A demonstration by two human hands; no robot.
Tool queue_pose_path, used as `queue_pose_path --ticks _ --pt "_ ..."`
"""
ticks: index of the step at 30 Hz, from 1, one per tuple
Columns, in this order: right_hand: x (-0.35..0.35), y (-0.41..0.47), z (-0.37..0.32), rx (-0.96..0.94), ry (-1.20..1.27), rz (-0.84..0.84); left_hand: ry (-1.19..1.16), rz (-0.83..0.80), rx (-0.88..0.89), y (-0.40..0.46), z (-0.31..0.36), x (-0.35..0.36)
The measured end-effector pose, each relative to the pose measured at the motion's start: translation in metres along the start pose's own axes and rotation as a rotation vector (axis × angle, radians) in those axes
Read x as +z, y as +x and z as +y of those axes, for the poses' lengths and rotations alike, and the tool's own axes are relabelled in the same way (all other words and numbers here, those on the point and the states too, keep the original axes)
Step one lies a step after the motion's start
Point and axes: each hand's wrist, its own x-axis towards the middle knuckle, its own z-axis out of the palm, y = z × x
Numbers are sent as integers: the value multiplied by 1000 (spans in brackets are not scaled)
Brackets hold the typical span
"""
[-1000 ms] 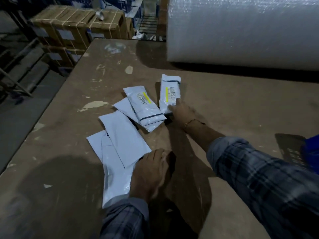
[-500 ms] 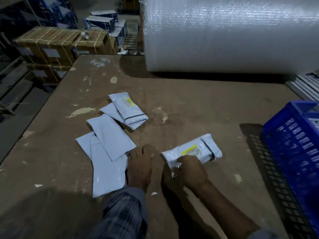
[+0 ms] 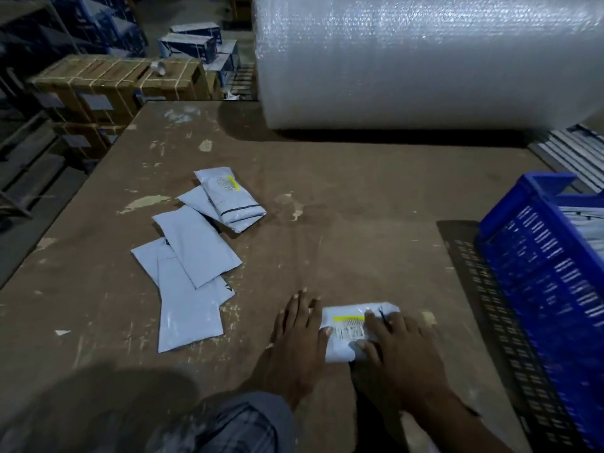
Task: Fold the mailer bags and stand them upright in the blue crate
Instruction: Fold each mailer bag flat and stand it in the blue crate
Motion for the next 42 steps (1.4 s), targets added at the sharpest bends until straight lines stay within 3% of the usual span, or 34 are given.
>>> queue_pose_path --ticks 4,8,11,16,28,35,39,42 --pt "11 -14 8 39 30 81 25 9 169 -23 -3 11" --pt "28 -17 6 5 227 205 180 55 290 -30 7 10" --pt "43 -17 7 -40 378 324 88 59 355 -27 5 12" --pt "47 -9 12 -182 272 241 12 38 340 -22 1 19" --pt "54 5 7 -125 256 163 43 26 263 -20 3 25" --pt "56 -2 -5 -100 246 221 112 63 262 -21 8 19" --pt "51 26 10 -142 203 126 114 84 305 -23 7 19" --pt "50 48 1 -10 167 138 103 66 326 -23 6 20"
